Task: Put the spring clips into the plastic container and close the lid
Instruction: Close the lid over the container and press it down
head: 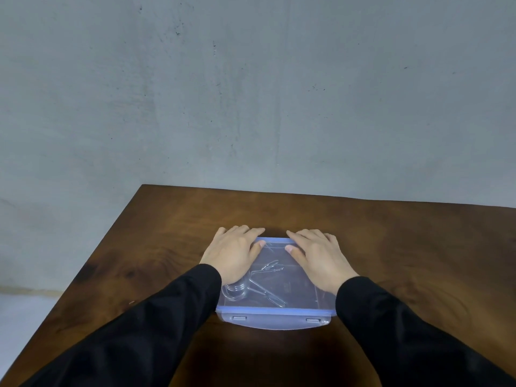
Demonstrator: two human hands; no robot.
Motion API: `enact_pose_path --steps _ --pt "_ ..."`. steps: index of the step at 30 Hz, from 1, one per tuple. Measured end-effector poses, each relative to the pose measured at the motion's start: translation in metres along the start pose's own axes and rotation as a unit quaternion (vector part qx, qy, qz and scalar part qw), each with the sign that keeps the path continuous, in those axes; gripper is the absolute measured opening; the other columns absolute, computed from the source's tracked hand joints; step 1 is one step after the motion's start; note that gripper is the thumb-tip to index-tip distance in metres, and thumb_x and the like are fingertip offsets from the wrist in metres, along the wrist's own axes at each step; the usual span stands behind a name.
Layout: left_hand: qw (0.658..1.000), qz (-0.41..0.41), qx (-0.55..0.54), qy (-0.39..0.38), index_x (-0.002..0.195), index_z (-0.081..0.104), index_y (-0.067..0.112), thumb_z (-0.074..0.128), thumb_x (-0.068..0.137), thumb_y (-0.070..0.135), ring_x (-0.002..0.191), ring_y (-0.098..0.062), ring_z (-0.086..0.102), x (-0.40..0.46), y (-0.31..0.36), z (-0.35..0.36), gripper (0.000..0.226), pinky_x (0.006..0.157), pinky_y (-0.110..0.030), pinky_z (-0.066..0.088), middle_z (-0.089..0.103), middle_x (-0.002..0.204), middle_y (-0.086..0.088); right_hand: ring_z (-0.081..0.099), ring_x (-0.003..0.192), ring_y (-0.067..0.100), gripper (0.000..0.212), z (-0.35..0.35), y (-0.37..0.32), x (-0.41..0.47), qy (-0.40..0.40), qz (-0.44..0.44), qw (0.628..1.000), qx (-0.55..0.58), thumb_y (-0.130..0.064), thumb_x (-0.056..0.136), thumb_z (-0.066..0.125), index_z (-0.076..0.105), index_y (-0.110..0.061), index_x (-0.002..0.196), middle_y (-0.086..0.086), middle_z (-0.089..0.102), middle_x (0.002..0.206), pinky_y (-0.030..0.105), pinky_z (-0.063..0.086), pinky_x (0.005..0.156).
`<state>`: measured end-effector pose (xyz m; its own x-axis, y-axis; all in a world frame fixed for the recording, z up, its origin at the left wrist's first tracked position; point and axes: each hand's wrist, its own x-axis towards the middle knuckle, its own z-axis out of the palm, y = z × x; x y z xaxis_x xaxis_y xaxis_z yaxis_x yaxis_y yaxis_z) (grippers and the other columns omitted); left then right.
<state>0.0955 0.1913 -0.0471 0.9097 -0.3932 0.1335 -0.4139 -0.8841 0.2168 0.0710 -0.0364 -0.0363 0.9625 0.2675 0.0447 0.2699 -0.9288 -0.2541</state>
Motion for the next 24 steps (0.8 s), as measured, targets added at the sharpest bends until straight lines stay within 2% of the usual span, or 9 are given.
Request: enact_pose_path --steps 3,6,9,10,12,14,16,20,24 --pt "0.999 0.012 -0.045 0.007 0.145 0.045 0.028 0.029 0.099 0.057 0.128 -0.013 0.042 -0.010 -0.002 -0.012 0.056 0.109 -0.035 0.021 0.055 0.136 0.008 0.015 0.152 0.004 0.058 -0.008 0.000 -0.021 -0.002 -0.045 0.998 0.043 -0.053 0.103 0.034 0.038 -0.028 0.155 -0.015 0.027 0.164 0.042 0.006 0.126" --pt "0.994 0.091 -0.052 -0.004 0.144 0.047 0.030 0.024 0.090 0.075 0.138 -0.010 0.033 -0.045 -0.002 -0.022 0.074 0.115 -0.035 0.015 0.045 0.149 0.009 -0.004 0.148 -0.012 0.079 -0.015 0.003 -0.055 -0.076 -0.130 0.987 0.053 -0.074 0.091 0.026 0.032 -0.032 0.157 -0.020 0.007 0.165 0.032 -0.002 0.125" --pt "0.988 0.146 -0.009 -0.053 0.153 0.031 0.036 0.030 0.082 0.085 0.149 -0.003 0.001 -0.088 -0.007 -0.016 0.086 0.120 -0.037 -0.002 0.011 0.164 0.013 -0.021 0.147 -0.009 0.090 -0.012 0.008 -0.079 -0.124 -0.172 0.977 -0.023 -0.087 0.082 0.026 0.010 -0.042 0.158 -0.025 -0.015 0.163 0.026 -0.015 0.121" --pt "0.986 0.158 0.015 -0.044 0.155 0.025 0.036 0.032 0.083 0.085 0.149 -0.003 -0.006 -0.097 -0.010 -0.011 0.087 0.119 -0.036 -0.008 0.004 0.164 0.013 -0.020 0.148 -0.008 0.089 -0.009 0.011 -0.083 -0.112 -0.173 0.978 -0.030 -0.087 0.082 0.028 0.008 -0.044 0.157 -0.025 -0.014 0.163 0.026 -0.014 0.121" --pt "0.985 0.163 0.039 -0.031 0.155 0.020 0.038 0.036 0.086 0.081 0.149 -0.003 -0.008 -0.104 -0.015 -0.005 0.083 0.118 -0.035 -0.012 0.006 0.165 0.011 -0.009 0.152 -0.003 0.085 0.001 0.014 -0.085 -0.060 -0.181 0.981 -0.028 -0.083 0.087 0.035 0.017 -0.039 0.158 -0.020 0.000 0.168 0.028 -0.007 0.123" --pt "0.987 0.156 0.018 -0.039 0.155 0.019 0.040 0.038 0.086 0.080 0.149 -0.003 -0.010 -0.104 -0.016 -0.004 0.082 0.118 -0.036 -0.013 0.007 0.165 0.011 0.001 0.154 0.001 0.081 0.010 0.018 -0.086 -0.027 -0.188 0.981 -0.035 -0.078 0.091 0.038 0.028 -0.034 0.158 -0.013 0.014 0.168 0.029 -0.002 0.124" --pt "0.987 0.155 0.000 -0.042 0.154 0.018 0.040 0.039 0.085 0.081 0.149 -0.003 -0.011 -0.103 -0.015 -0.004 0.083 0.118 -0.037 -0.013 0.004 0.164 0.013 0.003 0.154 0.002 0.078 0.017 0.021 -0.085 -0.019 -0.192 0.980 -0.047 -0.076 0.093 0.038 0.032 -0.032 0.158 -0.012 0.017 0.168 0.027 -0.004 0.124" --pt "0.988 0.155 0.001 0.000 0.153 0.025 0.040 0.040 0.095 0.067 0.150 -0.004 0.002 -0.106 -0.014 0.005 0.066 0.120 -0.040 -0.005 0.021 0.162 0.011 0.012 0.154 0.007 0.071 0.022 0.021 -0.086 0.011 -0.203 0.976 -0.075 -0.069 0.097 0.037 0.040 -0.029 0.155 -0.009 0.028 0.165 0.029 0.000 0.124" --pt "0.985 0.169 -0.006 0.027 0.150 0.034 0.037 0.041 0.097 0.061 0.150 -0.005 0.010 -0.107 -0.014 0.012 0.058 0.121 -0.042 -0.003 0.031 0.158 0.013 0.024 0.152 0.011 0.065 0.029 0.022 -0.087 0.039 -0.212 0.973 -0.081 -0.064 0.099 0.035 0.045 -0.027 0.152 -0.009 0.035 0.161 0.033 0.006 0.124"
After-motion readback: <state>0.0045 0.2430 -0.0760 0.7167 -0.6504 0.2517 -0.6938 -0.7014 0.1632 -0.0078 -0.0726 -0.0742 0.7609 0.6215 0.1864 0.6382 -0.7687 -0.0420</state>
